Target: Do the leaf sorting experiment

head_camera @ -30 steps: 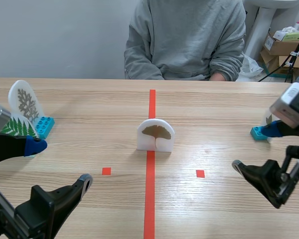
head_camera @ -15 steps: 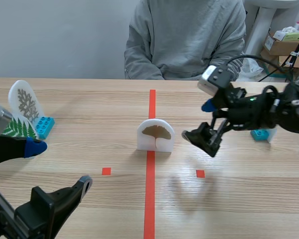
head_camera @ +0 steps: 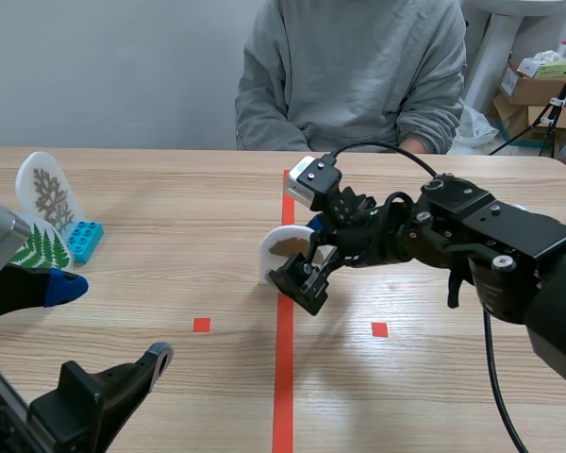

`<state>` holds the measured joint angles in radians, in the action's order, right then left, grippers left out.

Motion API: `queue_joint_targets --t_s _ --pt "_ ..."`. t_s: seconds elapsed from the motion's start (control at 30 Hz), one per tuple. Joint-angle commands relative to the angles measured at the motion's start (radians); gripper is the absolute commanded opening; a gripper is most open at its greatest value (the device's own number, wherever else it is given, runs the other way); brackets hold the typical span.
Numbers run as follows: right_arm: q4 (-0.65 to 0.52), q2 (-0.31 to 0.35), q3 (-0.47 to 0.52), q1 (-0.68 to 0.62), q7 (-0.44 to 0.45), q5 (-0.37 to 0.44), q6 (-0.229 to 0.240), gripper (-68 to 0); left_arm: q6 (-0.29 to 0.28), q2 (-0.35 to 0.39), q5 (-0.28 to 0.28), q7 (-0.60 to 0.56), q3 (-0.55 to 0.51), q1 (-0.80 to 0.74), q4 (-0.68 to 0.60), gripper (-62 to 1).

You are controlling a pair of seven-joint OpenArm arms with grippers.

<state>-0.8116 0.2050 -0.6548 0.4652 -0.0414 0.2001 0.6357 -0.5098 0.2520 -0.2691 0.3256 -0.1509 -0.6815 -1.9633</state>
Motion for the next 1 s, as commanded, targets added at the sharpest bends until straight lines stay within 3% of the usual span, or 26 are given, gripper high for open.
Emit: queue_joint_targets --t_s 0.0,0.4,0.57,0.97 --pt "-0.031 0.008 -0.016 0.019 0.015 0.009 0.000 -10.2 -0.002 -0.008 -0.011 -0.011 -0.006 0.003 -0.002 1.4" --pt "-0.031 0.008 -0.034 0.014 0.033 0.009 0.000 -11.1 -0.002 -0.008 -0.011 -0.011 -0.006 0.003 -0.002 1.4" --pt "-0.031 0.009 -0.034 0.014 0.032 0.009 0.000 -31.3 -0.002 -0.008 -0.011 -0.011 -0.006 0.003 -0.002 1.4" --pt "-0.031 0.008 -0.034 0.014 0.005 0.008 0.000 -54.9 -0.002 -0.008 -0.011 -0.011 -0.006 0.003 -0.002 1.4"
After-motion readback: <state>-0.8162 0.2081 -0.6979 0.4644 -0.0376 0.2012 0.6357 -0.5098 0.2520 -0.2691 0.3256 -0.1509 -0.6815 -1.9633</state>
